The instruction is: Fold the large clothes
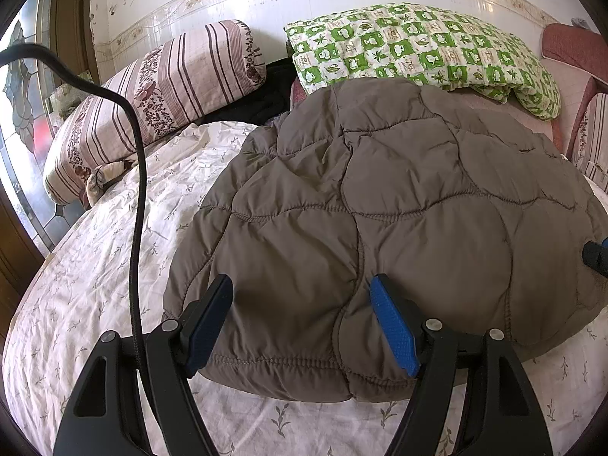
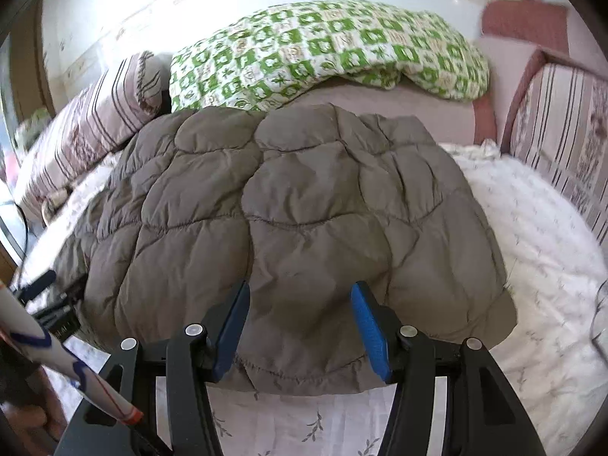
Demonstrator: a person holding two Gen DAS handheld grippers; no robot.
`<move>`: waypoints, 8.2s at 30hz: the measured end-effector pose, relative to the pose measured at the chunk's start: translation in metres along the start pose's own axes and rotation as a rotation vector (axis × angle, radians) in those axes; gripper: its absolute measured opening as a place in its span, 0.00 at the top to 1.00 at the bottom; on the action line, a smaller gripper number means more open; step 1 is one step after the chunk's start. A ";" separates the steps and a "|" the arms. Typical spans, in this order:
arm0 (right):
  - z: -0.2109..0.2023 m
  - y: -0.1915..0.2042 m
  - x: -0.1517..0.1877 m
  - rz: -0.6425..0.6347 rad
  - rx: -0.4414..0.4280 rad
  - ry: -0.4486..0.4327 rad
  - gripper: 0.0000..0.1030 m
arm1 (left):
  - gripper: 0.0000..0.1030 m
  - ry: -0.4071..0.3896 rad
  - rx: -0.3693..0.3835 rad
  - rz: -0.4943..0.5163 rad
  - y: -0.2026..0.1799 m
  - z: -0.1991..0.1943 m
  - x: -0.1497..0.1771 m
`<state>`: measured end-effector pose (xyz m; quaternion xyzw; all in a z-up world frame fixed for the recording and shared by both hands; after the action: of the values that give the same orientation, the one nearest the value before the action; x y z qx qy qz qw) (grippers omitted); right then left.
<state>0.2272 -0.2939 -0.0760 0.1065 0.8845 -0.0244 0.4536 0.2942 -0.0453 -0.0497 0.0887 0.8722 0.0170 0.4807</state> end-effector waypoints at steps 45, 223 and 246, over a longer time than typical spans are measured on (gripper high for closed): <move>0.004 0.036 0.014 -0.262 0.110 -0.015 0.42 | 0.28 -0.005 -0.005 0.009 -0.001 0.001 0.004; 0.003 -0.129 0.006 0.378 0.094 0.021 0.69 | 0.54 0.108 0.070 -0.384 0.090 0.021 -0.002; -0.132 -0.122 0.031 0.306 0.057 -0.051 0.69 | 0.54 0.059 0.065 -0.354 0.096 -0.107 0.043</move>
<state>0.0793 -0.3896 -0.0298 0.2522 0.8451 0.0173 0.4711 0.1949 0.0628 -0.0166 -0.0511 0.8880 -0.0932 0.4474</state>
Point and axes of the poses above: each gripper's, at about its wrist camera, not at the fingertips, and z roughly the way its jaws point, y to its left, x to its underside, the point moved 5 cm from there along z, roughly the way its jaws point, and after that the axes turned 5 degrees about -y, right-handed, at the moved point
